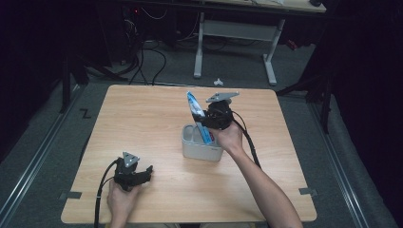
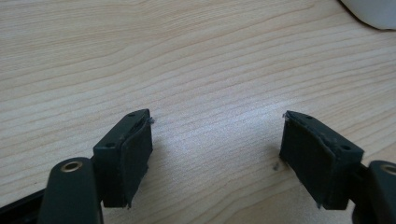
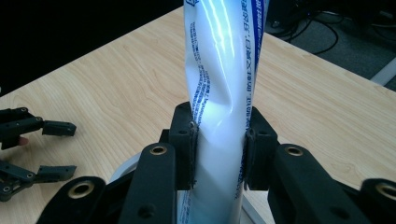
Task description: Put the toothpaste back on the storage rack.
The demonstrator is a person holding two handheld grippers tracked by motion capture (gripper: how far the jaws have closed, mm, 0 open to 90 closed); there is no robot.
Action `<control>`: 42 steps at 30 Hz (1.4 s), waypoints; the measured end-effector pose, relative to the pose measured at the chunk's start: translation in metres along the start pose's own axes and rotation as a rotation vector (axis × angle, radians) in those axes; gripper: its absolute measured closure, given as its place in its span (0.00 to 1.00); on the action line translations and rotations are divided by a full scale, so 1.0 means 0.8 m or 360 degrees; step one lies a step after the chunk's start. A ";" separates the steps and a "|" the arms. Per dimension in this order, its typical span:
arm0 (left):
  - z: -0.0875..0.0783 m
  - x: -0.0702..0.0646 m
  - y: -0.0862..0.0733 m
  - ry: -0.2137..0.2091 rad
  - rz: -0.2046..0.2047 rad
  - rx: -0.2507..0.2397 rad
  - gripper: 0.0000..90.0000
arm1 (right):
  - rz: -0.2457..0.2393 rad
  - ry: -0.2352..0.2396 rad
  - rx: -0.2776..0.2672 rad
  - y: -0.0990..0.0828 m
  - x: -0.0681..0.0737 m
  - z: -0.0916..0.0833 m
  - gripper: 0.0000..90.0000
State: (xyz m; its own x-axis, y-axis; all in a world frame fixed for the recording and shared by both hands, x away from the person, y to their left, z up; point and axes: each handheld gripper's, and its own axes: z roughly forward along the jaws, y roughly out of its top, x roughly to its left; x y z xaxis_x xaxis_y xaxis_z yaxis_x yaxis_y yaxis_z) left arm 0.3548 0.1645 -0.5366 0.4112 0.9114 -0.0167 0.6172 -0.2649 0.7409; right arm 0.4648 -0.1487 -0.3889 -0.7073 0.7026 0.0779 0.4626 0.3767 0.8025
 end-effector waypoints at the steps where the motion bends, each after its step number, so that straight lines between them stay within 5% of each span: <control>1: 0.000 0.000 0.000 0.0000 0.0000 0.0000 0.28 | 0.0000 0.0000 0.0000 0.000 0.000 0.000 0.78; 42: 0.000 0.000 0.000 -0.0001 -0.0001 0.0000 0.28 | -0.0074 0.0009 0.0114 -0.025 0.004 0.013 0.77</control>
State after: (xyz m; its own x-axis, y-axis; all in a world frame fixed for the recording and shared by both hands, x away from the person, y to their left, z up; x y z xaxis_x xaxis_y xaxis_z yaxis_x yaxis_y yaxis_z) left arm 0.3548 0.1645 -0.5366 0.4114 0.9113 -0.0173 0.6174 -0.2646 0.7408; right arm 0.4592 -0.1475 -0.4110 -0.7317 0.6801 0.0450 0.4662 0.4513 0.7609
